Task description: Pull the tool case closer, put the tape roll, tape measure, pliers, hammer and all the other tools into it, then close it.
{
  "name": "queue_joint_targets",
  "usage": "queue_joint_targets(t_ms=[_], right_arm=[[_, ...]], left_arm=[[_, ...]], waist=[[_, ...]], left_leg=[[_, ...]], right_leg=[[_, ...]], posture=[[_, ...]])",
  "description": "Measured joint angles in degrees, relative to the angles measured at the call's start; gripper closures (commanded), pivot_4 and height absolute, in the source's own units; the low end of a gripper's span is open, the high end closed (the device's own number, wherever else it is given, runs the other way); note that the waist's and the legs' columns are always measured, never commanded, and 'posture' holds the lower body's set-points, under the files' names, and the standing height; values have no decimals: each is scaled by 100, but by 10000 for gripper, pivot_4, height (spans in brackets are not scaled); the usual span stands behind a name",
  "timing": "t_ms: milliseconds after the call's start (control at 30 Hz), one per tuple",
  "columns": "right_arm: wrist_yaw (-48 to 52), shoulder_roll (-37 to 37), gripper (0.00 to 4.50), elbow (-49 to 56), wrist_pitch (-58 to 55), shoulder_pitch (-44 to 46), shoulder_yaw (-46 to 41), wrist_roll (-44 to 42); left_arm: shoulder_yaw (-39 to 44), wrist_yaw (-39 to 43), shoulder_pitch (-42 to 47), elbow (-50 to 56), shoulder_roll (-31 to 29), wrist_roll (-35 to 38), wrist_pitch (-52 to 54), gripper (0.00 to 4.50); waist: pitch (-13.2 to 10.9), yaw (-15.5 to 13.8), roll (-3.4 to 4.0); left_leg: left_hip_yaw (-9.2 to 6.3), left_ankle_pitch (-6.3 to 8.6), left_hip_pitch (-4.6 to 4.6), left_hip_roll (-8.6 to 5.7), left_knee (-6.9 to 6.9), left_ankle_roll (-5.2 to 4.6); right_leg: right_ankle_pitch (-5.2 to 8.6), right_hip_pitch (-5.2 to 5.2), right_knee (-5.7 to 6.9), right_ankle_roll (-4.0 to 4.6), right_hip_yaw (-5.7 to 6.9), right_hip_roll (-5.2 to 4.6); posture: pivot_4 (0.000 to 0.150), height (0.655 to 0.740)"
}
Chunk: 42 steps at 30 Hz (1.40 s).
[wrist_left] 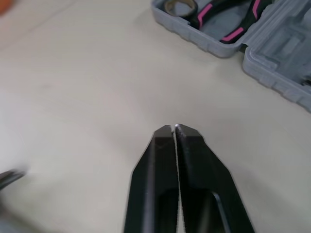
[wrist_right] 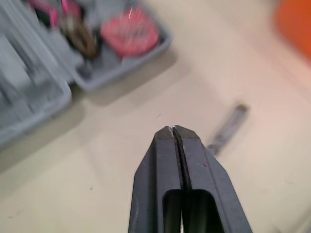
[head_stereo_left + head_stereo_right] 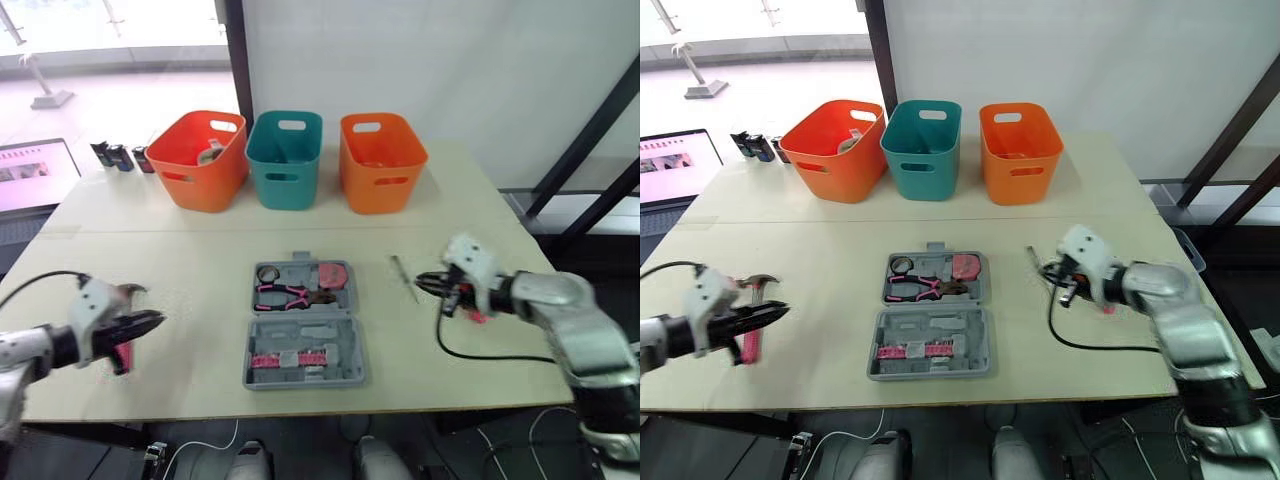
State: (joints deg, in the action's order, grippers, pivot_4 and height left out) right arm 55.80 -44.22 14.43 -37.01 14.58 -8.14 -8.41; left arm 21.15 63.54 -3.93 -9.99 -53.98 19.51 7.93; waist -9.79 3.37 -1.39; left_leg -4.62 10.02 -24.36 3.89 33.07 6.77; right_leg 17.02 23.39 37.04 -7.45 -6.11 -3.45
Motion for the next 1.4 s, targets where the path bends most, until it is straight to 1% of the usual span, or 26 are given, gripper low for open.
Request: queue_joint_targets(t_ms=[67, 133, 167, 200, 300, 433, 667, 833, 900, 967, 1133, 1167, 1233, 1300, 1400], right_arm=[[174, -215, 20432, -138, 138, -628, -776, -262], [407, -250, 9932, -253, 337, -1148, -1542, -601], [486, -260, 4521, -270, 405, -1304, -1777, -720], [577, -264, 239, -290, 509, -1503, -2066, -891], [655, -285, 239, -305, 673, -1882, -2404, -1091], [542, -317, 239, -374, 921, -2276, -2415, -1035], [346, -317, 239, -338, 996, -2353, -2326, -1090], [77, -297, 239, 73, 760, -2364, -2251, -1248], [-224, -221, 239, 450, 514, -2357, -2176, -1280], [-690, 7, 239, 868, 77, -2239, -2053, -1373], [-2025, 509, 239, 1609, -1144, -1680, -1417, -1359], [-2386, 710, 239, 1696, -1430, -1462, -1237, -1282], [-3296, 1442, 239, 1686, -1966, -811, -647, -1015], [-3833, 1910, 239, 1611, -2221, -483, -214, -842], [-4427, 2262, 239, 977, -2304, -57, 193, -482]], left_arm=[[483, 86, -364, -535, -222, 0, -83, 20805], [938, 128, -569, -1098, -310, 24, -261, 10109], [1088, 130, -653, -1304, -334, 29, -336, 4920], [1249, 124, -691, -1532, -335, 37, -436, 440], [1493, 62, -786, -1851, -334, 56, -622, 440], [1642, -6, -990, -2135, -314, 56, -801, 440], [1621, -135, -1093, -2061, -70, 55, -955, 440], [1465, -157, -993, -1735, 30, 73, -930, 440], [1319, -151, -955, -1421, 130, 103, -853, 440], [1134, -155, -914, -972, 288, 156, -697, 440], [579, -212, -830, 416, 610, 390, -126, 440], [471, -247, -821, 671, 654, 442, 15, 440], [60, -287, -681, 1434, 893, 599, 280, 440], [-224, -327, -632, 1926, 1021, 718, 448, 440], [-428, -502, -624, 2388, 1127, 739, 636, 440]], waist=[[-5, -1, 3], [-10, -1, -5], [-11, 2, -6], [-12, 10, -7], [-15, 47, -17], [-20, 71, -26], [-19, 51, -32], [-20, 9, -32], [-19, -2, -34], [-18, -18, -34], [-17, -39, -36], [-17, -33, -36], [-18, -29, -33], [-17, -35, -34], [-18, -59, -33]], left_leg=[[13, 0, 0, -4, -1, 0], [13, 0, 1, -4, 1, 0], [14, 1, 4, -4, 2, 0], [15, 1, 6, -4, 5, 2], [17, 9, 18, -4, 9, 15], [37, 14, 31, -3, 6, 23], [45, 6, 21, -2, -8, 9], [45, 4, 10, -2, -7, 6], [45, 4, 10, -2, -7, 6], [45, 4, 9, -1, -6, 6], [44, 2, 6, 1, -2, 4], [43, 2, 6, 2, -3, 4], [41, 0, 5, 3, 0, 3], [39, 0, 3, 3, 0, 3], [39, -1, -4, 2, 0, 2]], right_leg=[[0, 3, -6, 1, -1, -12], [-1, 4, -6, 3, -1, -12], [-2, 3, -6, 5, -1, -13], [-4, 3, -6, 9, -1, -15], [-9, 9, -11, 17, -1, -20], [-15, 7, -35, 28, -1, -34], [-19, 3, -61, 31, -2, -35], [-19, -4, -61, 31, -2, -34], [-19, -6, -61, 31, -2, -33], [-20, -9, -61, 31, -2, -32], [-24, -9, -60, 34, -3, -27], [-24, -8, -61, 34, -3, -25], [-27, -8, -58, 37, -4, -21], [-28, -7, -56, 37, -4, -19], [-27, -5, -57, 34, -4, -19]], posture=[[1500, 7400], [1500, 7400], [1500, 7400], [1500, 7400], [1500, 7400], [1500, 7400], [1500, 7400], [1500, 7400], [1500, 7400], [1500, 7400], [1500, 7400], [1500, 7400], [1500, 7400], [1500, 7400], [1500, 7400]])
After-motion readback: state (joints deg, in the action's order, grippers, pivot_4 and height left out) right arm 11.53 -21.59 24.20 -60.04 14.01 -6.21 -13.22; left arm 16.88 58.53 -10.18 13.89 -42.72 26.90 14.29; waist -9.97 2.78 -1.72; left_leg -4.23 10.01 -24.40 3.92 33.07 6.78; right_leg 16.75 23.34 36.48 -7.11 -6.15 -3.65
